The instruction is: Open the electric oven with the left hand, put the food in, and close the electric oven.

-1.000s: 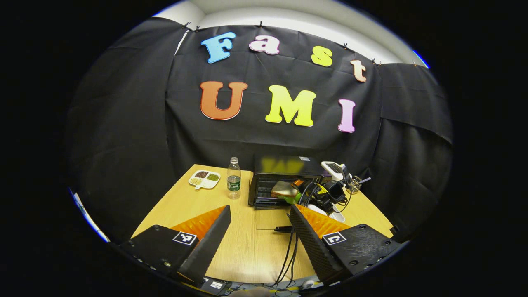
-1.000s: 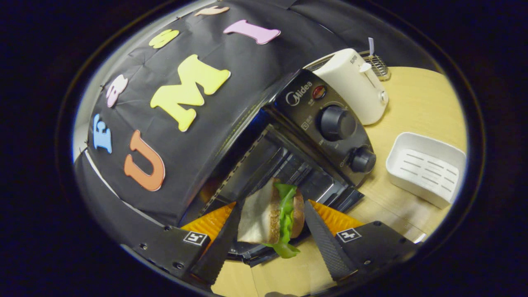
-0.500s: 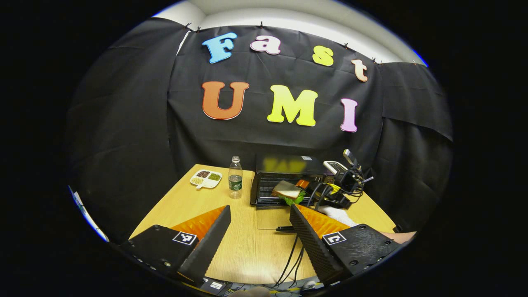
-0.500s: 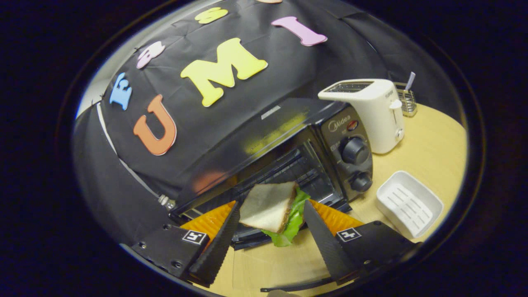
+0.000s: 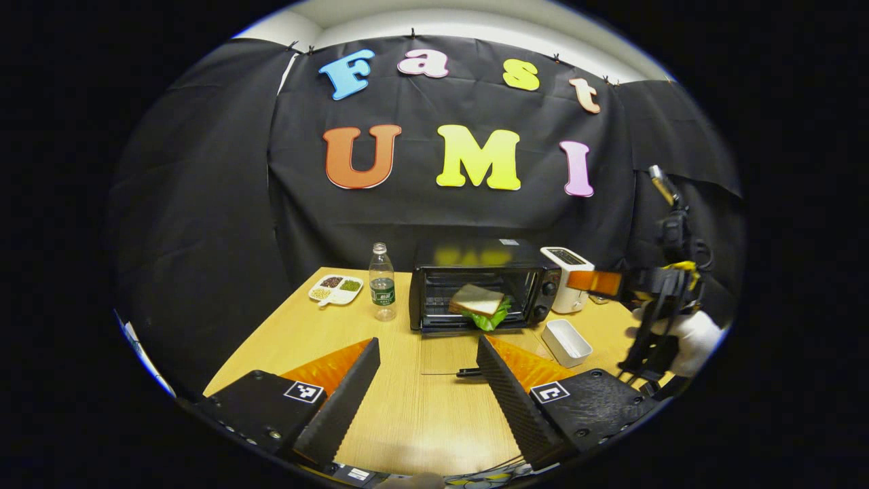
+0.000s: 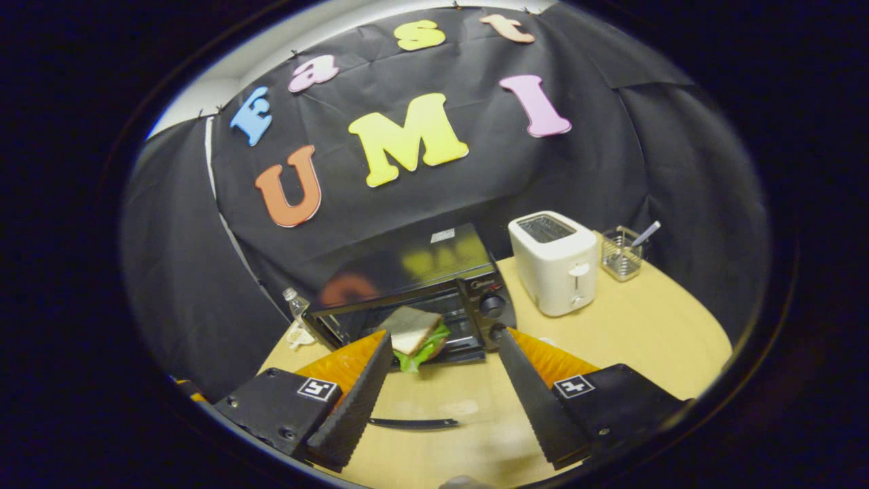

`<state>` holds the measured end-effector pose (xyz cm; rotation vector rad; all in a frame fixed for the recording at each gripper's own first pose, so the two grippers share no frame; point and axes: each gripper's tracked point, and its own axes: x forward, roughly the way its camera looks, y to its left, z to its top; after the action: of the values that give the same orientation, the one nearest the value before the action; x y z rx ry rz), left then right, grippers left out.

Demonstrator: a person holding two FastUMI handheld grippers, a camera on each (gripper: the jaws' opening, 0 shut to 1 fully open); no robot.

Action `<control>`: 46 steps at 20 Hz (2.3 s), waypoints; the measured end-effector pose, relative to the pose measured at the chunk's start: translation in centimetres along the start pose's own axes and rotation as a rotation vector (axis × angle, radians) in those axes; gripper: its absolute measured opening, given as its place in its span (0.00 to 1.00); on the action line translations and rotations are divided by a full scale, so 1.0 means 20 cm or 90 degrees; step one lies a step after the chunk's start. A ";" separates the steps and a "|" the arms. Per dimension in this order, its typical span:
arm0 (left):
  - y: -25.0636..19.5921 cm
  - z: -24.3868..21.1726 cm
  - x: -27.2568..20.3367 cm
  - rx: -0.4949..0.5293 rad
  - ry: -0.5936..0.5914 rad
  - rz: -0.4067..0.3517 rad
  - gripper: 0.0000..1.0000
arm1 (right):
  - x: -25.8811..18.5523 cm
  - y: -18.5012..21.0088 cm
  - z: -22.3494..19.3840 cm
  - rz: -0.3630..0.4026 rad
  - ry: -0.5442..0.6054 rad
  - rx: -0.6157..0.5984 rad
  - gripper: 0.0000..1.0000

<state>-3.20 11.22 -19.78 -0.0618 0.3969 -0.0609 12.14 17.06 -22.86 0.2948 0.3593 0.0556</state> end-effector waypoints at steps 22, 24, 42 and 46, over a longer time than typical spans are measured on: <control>-0.64 -0.90 0.69 -0.002 0.216 -0.026 0.95 | -0.58 -0.96 -0.05 -0.109 0.071 -0.135 1.00; -0.63 -0.93 0.73 0.003 0.227 -0.030 0.95 | -0.57 -0.96 -0.07 -0.112 0.078 -0.134 1.00; -0.60 -0.79 0.81 -0.016 0.210 -0.022 0.95 | -0.44 -0.79 -0.09 -0.078 0.102 -0.147 1.00; -0.60 -0.59 0.85 0.009 0.173 -0.027 0.94 | -0.43 -0.81 -0.10 -0.075 0.105 -0.112 1.00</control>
<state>7.22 -2.59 -36.32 -0.0479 0.6666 -0.1149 3.32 1.32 -26.50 0.0946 0.5320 -0.0047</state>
